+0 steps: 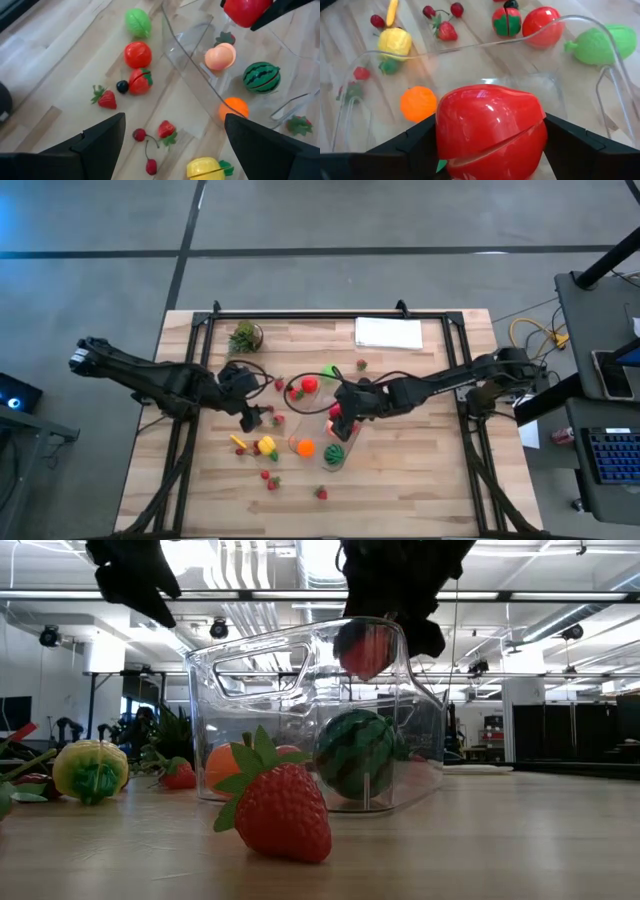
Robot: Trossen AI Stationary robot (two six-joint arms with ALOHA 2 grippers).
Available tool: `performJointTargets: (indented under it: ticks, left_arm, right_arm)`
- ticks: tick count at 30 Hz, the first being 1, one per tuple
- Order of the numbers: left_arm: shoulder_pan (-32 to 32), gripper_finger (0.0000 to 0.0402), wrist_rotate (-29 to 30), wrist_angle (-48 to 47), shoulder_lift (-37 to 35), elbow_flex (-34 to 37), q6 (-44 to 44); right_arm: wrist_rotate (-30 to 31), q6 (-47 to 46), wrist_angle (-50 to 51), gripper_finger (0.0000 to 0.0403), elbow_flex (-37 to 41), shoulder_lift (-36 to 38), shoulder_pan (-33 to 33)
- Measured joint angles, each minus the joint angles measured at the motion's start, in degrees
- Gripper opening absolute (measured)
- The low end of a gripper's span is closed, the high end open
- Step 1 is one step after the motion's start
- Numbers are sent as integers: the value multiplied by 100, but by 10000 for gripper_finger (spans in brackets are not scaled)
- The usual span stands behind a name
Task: Pick and placing Produce into tupperware
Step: Put the red apple into the transparent bin, then put the red cherry into the transparent bin
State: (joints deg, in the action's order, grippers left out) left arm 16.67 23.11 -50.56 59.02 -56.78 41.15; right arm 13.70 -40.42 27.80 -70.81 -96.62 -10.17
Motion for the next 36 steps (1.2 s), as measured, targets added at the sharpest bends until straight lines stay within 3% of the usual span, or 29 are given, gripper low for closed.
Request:
performJointTargets:
  ticks: [8, 15, 25, 28, 36]
  left_arm:
    - [-2, 327, 0, 36, -709, 712, 637]
    - [-5, 327, 30, 59, -1271, 1128, 653]
    - [-6, 327, 87, 51, -1917, 1610, 630]
    - [-5, 327, 90, 52, -2059, 1671, 491]
    - [-120, 327, 572, 56, -2268, 1675, -3]
  right_arm:
    - [-56, -3, 12, 292, -17, -219, 83]
    - [-25, -42, 14, 295, -101, -265, 252]
    - [-194, -589, 24, 356, -96, -286, 508]
    - [29, -1000, 155, 363, -161, -264, 583]
    - [68, -1676, 1303, 363, -1113, -361, 1611]
